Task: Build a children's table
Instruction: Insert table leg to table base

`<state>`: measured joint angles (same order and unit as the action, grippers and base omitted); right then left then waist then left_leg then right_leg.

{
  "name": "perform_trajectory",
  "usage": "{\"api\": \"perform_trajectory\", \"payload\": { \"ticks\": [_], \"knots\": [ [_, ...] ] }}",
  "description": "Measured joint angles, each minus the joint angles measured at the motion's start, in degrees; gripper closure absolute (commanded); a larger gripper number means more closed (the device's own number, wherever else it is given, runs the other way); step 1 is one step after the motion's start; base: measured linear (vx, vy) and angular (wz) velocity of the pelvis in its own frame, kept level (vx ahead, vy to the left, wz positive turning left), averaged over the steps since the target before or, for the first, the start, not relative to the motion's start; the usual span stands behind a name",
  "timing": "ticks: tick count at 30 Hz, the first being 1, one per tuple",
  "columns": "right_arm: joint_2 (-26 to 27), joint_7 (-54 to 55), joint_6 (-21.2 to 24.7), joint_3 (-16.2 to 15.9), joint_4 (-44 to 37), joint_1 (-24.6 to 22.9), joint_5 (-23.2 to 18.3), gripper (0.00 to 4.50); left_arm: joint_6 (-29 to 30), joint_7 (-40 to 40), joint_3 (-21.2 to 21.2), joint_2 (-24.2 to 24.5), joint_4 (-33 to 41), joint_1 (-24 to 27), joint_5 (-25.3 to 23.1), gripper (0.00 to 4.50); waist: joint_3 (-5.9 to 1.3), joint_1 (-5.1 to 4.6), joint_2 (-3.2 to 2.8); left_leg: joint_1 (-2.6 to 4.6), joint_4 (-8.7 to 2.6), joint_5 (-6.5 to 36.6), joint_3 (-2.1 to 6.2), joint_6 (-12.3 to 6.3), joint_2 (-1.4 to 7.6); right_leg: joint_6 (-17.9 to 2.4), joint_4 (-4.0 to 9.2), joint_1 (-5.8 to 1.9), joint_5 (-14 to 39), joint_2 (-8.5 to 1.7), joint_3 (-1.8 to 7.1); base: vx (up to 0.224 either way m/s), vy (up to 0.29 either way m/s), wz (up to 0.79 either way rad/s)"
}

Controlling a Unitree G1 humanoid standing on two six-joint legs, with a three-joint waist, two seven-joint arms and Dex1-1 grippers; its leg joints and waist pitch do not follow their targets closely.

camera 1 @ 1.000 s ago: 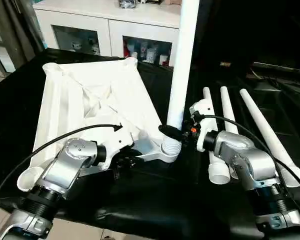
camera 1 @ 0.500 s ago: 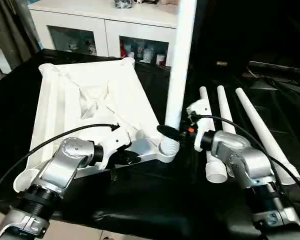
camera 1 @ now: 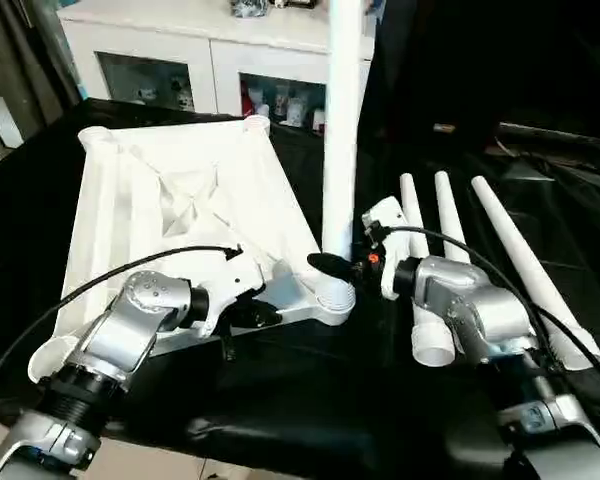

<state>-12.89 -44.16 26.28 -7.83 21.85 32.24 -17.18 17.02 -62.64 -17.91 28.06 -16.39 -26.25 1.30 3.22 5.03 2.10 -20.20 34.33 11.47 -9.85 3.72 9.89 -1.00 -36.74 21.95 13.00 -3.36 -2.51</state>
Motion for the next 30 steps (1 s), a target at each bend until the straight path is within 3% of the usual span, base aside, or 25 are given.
{"api": "perform_trajectory", "payload": {
  "ticks": [5, 10, 18, 25, 30],
  "knots": [
    [0.51, -0.15, -0.91, 1.07, 1.3, -0.2, -0.94, 2.62, -0.02, 0.07, -0.05, -0.06, -0.34, -0.22, -0.08, 4.5, 0.0, 0.01, -0.02, 0.04, 0.0, -0.03, 0.0, 0.06, 0.01, -0.03, -0.05, -0.01, -0.02, 0.0, 0.0, 0.0, 0.0, 0.0],
    [1.52, -0.15, -3.17, 4.88, 1.24, -3.38, -3.79, 2.62, -0.79, 0.46, -0.11, -0.3, -0.39, -0.21, -0.08, 4.5, 0.08, 0.14, -0.2, -0.02, -0.01, -0.02, 0.01, 0.04, 0.01, -0.03, 0.0, 0.0, -0.02, 0.0, -0.01, 0.0, 0.0, 0.0],
    [4.61, 0.67, -9.77, 9.76, -0.15, -9.68, -7.31, 2.62, -2.02, 0.86, -0.22, -0.95, -1.49, -0.31, -0.08, 4.5, 0.15, 0.58, -1.7, 0.0, -0.03, -0.02, 0.07, 0.04, 0.01, -0.05, 0.03, -0.03, -0.03, 0.0, -0.06, 0.0, 0.0, 0.0],
    [5.43, 1.9, -15.1, 8.81, -3.12, -13.6, -6.1, 2.62, -2.23, 0.92, -0.47, -0.98, -1.58, -0.33, -0.08, 4.5, 0.12, 0.78, -2.28, -0.02, -0.12, -0.02, 0.07, 0.04, 0.01, -0.04, 0.13, -0.02, -0.02, 0.01, -0.07, 0.0, 0.0, 0.0],
    [3.27, 2.19, -16.34, 4.89, -6.37, -14.25, -2.12, 2.62, -2.47, 0.82, -0.6, -0.98, -1.99, -0.46, -0.03, 4.5, 0.1, 0.76, -2.48, -0.03, -0.14, -0.01, 0.07, 0.03, 0.01, -0.04, 0.19, -0.03, -0.02, 0.02, -0.07, 0.0, 0.0, 0.0]
  ]
}}
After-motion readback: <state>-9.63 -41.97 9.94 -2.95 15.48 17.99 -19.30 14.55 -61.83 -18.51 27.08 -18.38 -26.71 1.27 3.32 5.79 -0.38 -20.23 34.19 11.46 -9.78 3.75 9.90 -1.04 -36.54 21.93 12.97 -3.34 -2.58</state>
